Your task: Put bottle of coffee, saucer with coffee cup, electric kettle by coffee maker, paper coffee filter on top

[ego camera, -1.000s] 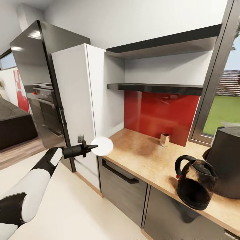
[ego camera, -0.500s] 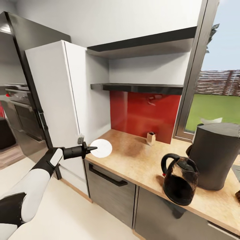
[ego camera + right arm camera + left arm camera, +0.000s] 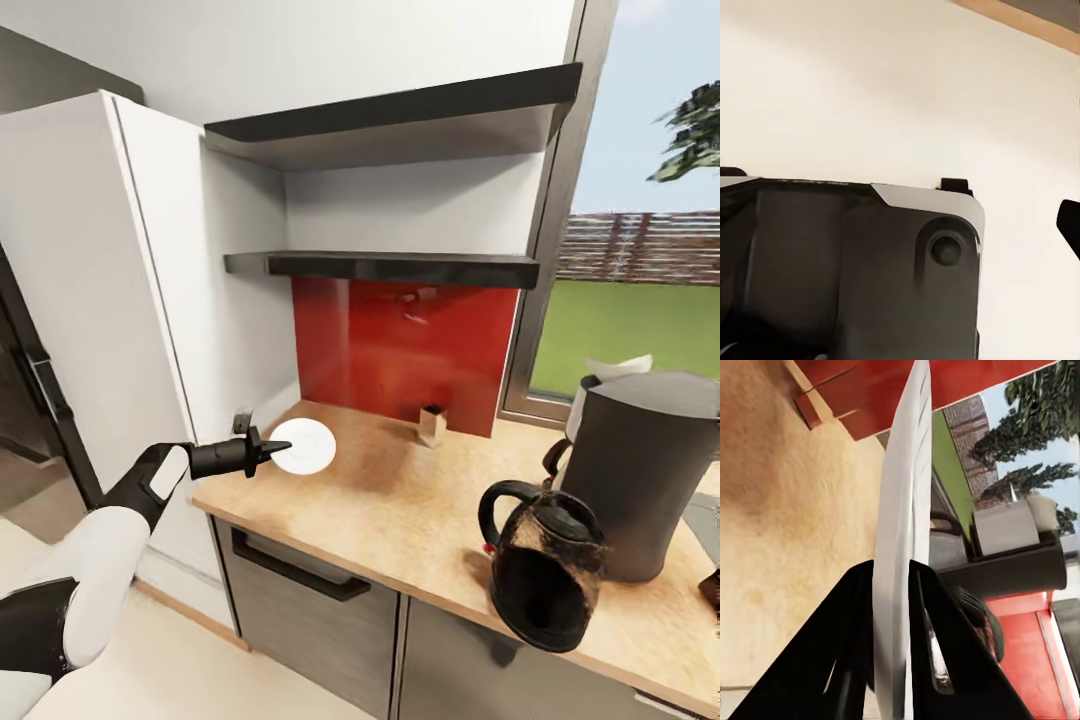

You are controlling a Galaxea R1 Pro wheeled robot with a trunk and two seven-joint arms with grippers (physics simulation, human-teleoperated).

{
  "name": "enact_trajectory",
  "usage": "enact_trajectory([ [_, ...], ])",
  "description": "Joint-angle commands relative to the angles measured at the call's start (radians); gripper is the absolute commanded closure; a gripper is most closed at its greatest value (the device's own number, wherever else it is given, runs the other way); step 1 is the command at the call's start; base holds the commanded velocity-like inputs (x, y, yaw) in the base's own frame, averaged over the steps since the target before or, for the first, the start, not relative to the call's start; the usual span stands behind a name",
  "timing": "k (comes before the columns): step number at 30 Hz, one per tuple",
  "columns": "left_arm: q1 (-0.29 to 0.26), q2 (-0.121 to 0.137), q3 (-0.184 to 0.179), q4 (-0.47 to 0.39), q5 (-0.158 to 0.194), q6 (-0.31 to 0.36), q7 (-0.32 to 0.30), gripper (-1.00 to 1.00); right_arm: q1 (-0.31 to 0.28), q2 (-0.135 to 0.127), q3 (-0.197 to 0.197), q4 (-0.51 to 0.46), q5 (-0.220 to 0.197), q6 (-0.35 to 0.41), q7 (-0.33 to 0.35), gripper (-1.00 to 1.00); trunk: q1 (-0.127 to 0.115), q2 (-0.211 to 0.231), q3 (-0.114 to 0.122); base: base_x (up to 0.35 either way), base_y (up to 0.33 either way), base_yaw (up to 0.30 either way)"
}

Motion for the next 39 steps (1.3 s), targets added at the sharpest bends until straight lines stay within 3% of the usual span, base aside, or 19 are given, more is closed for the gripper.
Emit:
enact_trajectory([
  [1, 0.000, 0.000, 0.004, 0.000, -0.006, 0.002, -0.004, 1.00, -0.001, 0.000, 0.008, 0.001, -0.011, -0.003, 0.004, -1.00, 0.001, -0.001, 0.000, 0.081, 0.072, -0.264],
  [13, 0.027, 0.000, 0.004, -0.012, -0.005, 0.000, -0.006, 1.00, -0.001, 0.000, 0.008, 0.001, -0.011, -0.003, 0.004, -1.00, 0.001, -0.001, 0.000, -0.001, 0.026, -0.264],
  [26, 0.027, 0.001, 0.004, -0.002, -0.006, 0.000, -0.004, 1.00, -0.001, 0.000, 0.008, 0.001, -0.011, -0.003, 0.004, -1.00, 0.001, -0.001, 0.000, -0.109, 0.220, -0.264],
  [39, 0.029, 0.001, 0.004, 0.001, -0.006, -0.001, -0.003, 1.00, -0.001, 0.000, 0.008, 0.001, -0.011, -0.003, 0.004, -1.00, 0.001, -0.001, 0.000, -0.001, 0.013, -0.264],
])
